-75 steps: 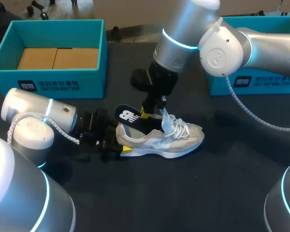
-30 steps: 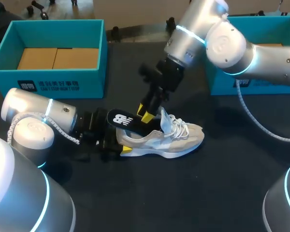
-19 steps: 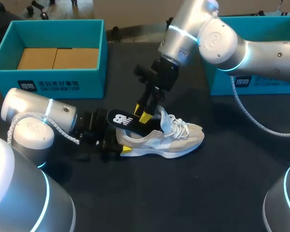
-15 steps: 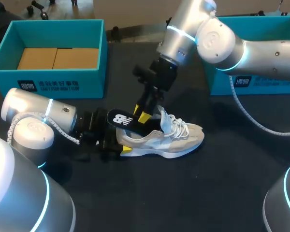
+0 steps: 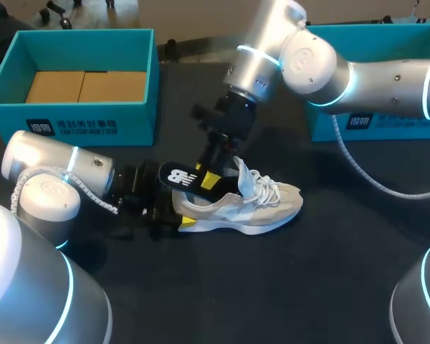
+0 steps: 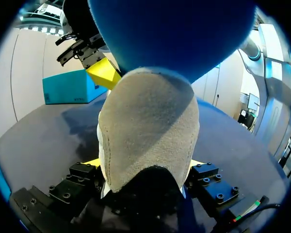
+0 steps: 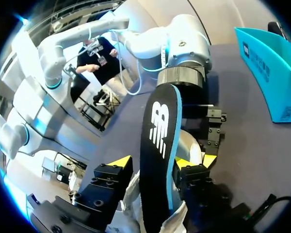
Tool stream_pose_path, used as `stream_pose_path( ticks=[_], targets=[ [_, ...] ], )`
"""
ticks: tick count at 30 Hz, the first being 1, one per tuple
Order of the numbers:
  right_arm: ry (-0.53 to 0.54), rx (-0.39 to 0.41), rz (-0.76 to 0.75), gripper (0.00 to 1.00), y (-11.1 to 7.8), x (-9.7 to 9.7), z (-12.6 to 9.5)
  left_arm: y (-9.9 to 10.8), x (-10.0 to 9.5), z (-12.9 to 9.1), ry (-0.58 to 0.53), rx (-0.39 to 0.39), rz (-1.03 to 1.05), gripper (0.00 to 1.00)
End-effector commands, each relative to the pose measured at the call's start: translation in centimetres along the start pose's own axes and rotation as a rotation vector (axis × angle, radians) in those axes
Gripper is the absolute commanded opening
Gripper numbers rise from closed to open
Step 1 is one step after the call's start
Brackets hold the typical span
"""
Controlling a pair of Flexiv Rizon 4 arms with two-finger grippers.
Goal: Take the shoe out of the shoebox, open the shoe tongue, remove and reinsert the insole, then place the shoe into the shoebox
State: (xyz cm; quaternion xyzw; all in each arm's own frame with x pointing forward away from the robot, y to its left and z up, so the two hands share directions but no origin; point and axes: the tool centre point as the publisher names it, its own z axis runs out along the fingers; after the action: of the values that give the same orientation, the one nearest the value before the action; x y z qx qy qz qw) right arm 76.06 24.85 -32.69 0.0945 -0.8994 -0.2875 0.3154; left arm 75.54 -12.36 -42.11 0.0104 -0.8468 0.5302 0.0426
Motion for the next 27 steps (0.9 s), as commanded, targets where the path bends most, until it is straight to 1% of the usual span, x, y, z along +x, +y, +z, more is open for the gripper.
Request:
stream_pose_path(
  ticks=[1, 5, 7, 9, 13, 14, 20, 24, 27],
  targets=[
    [0.014, 0.003, -0.001, 0.47, 0.2, -0.5, 0.4, 0.0, 0.0, 0.0, 0.001, -0.003, -0.001, 0.0],
    [0.026, 0.003, 0.002, 0.44, 0.2, -0.3, 0.7, 0.0, 0.0, 0.0, 0.001, -0.003, -0.001, 0.0],
    [0.03, 0.004, 0.003, 0.38, 0.2, -0.2, 0.7, 0.0, 0.0, 0.0, 0.001, -0.003, -0.001, 0.0],
    [0.035, 0.005, 0.005, 0.26, 0.2, -0.1, 0.7, 0.0, 0.0, 0.0, 0.001, -0.003, -0.001, 0.0],
    [0.055, 0.01, 0.006, 0.07, 0.2, 0.1, 0.7, 0.0, 0.0, 0.0, 0.001, -0.003, -0.001, 0.0],
    [0.063, 0.01, 0.004, 0.0, 0.2, 0.1, 0.7, 0.0, 0.0, 0.0, 0.001, -0.003, -0.001, 0.0],
    [0.075, 0.013, 0.001, 0.0, 0.2, 0.1, 0.6, 0.0, 0.0, 0.0, 0.001, -0.003, -0.001, 0.0],
    [0.034, -0.067, -0.037, 0.0, 1.1, 0.1, -0.3, 0.0, 0.0, 0.0, 0.001, -0.003, -0.001, 0.0],
    [0.011, -0.073, -0.051, 0.0, 1.7, 0.1, -1.1, 0.0, 0.0, 0.0, 0.001, -0.003, -0.001, 0.0]
  ],
)
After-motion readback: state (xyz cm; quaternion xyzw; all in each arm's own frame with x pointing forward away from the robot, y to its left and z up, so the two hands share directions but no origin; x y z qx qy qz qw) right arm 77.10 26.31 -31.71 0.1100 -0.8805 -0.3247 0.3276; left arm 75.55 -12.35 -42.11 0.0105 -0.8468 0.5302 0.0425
